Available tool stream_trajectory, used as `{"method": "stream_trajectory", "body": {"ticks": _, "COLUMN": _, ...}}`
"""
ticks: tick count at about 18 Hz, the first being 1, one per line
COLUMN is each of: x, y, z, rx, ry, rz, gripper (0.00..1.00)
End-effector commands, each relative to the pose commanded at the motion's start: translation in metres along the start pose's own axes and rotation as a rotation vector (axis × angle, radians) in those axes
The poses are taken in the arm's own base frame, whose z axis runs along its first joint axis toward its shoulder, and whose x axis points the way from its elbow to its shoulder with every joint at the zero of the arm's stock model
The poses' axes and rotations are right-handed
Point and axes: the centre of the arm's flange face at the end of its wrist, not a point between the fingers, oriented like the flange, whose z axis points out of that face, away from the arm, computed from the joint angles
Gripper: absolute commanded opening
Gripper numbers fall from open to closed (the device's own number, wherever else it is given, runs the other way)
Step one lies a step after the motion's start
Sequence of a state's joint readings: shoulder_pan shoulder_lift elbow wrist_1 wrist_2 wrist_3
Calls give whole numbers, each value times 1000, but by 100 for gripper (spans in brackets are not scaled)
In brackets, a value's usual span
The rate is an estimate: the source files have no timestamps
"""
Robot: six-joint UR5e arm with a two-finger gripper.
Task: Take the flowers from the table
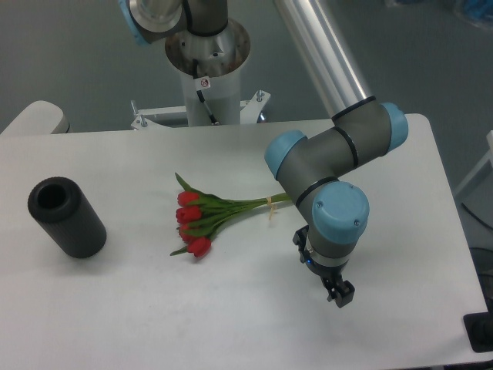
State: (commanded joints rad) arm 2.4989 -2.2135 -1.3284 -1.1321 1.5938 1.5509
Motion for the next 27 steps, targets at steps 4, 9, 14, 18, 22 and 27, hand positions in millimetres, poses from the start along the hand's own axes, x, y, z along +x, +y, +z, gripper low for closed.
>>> {"method": "stream_trajectory", "body": {"ticks": 4, "x": 2, "y": 0, "z": 2, "rx": 0, "ry": 3, "rz": 0, "gripper": 100}}
{"method": "stream_trajectory", "body": {"ticks": 9, "x": 2, "y": -2, "z": 1, "rx": 9, "ry": 3, "rz": 2, "gripper": 100}}
{"method": "stream_trajectory", "body": {"ticks": 14, "x": 14, "y": -14, "z": 1, "rx": 52, "ry": 15, "rz": -3, "gripper": 100}}
{"method": "stream_trajectory", "body": {"ticks": 18, "x": 41, "y": -24, "z": -5, "rx": 58, "ry": 41, "rz": 18, "gripper": 100}}
{"method": "stream_trajectory", "body": {"ticks": 22, "x": 74, "y": -30, "z": -7, "rx": 60, "ry": 72, "rz": 45, "gripper": 100}}
{"method": "stream_trajectory", "body": {"ticks": 27, "x": 119, "y": -41, "z": -4, "rx": 73, "ry": 106, "rz": 110, "gripper": 100}}
